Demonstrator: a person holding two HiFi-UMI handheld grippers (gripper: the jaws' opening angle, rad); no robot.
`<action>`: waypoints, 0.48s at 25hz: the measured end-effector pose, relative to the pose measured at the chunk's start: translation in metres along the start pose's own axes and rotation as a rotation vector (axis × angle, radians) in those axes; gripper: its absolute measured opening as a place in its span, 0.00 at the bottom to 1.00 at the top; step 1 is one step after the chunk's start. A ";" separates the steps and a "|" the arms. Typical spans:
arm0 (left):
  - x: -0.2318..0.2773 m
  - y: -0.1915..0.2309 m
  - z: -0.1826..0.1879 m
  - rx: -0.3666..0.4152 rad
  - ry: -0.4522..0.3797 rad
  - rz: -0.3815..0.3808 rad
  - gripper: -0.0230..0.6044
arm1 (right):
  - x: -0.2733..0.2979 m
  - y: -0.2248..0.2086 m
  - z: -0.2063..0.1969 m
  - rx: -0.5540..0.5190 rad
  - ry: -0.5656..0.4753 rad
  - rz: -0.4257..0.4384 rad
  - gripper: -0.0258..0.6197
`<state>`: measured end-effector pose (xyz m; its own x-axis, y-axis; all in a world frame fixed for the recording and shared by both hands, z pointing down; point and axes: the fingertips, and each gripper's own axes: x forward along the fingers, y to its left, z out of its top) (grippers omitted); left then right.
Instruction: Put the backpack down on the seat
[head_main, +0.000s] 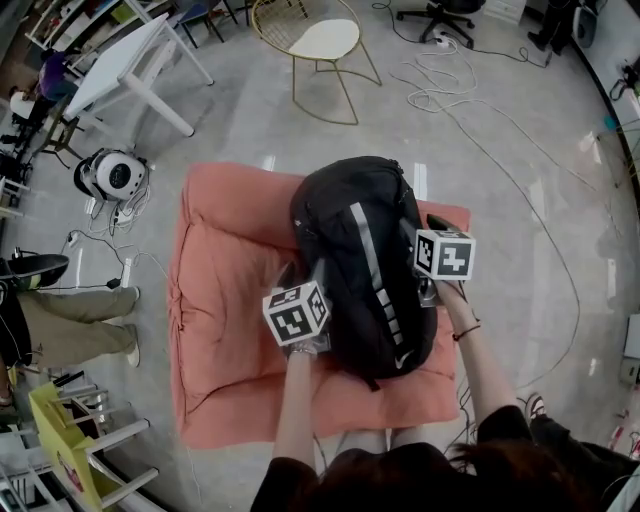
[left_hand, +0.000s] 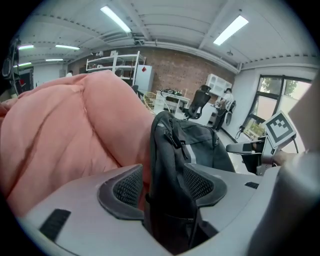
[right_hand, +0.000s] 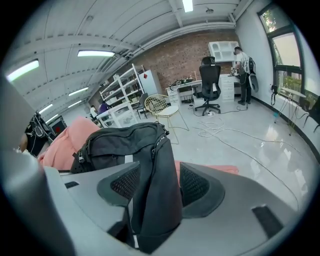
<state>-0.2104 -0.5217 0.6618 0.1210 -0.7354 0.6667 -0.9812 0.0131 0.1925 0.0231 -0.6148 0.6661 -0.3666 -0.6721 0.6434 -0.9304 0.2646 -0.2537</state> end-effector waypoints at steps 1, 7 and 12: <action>-0.005 0.000 0.002 0.006 -0.008 0.003 0.45 | -0.004 0.002 0.002 -0.003 -0.003 0.002 0.39; -0.043 -0.015 0.016 0.058 -0.072 -0.004 0.24 | -0.042 0.017 0.011 -0.065 -0.036 0.013 0.19; -0.079 -0.034 0.025 0.124 -0.129 -0.024 0.09 | -0.080 0.037 0.019 -0.107 -0.091 0.056 0.08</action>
<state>-0.1905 -0.4808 0.5848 0.1323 -0.8153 0.5637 -0.9902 -0.0832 0.1121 0.0178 -0.5645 0.5915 -0.4212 -0.7126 0.5611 -0.9049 0.3724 -0.2062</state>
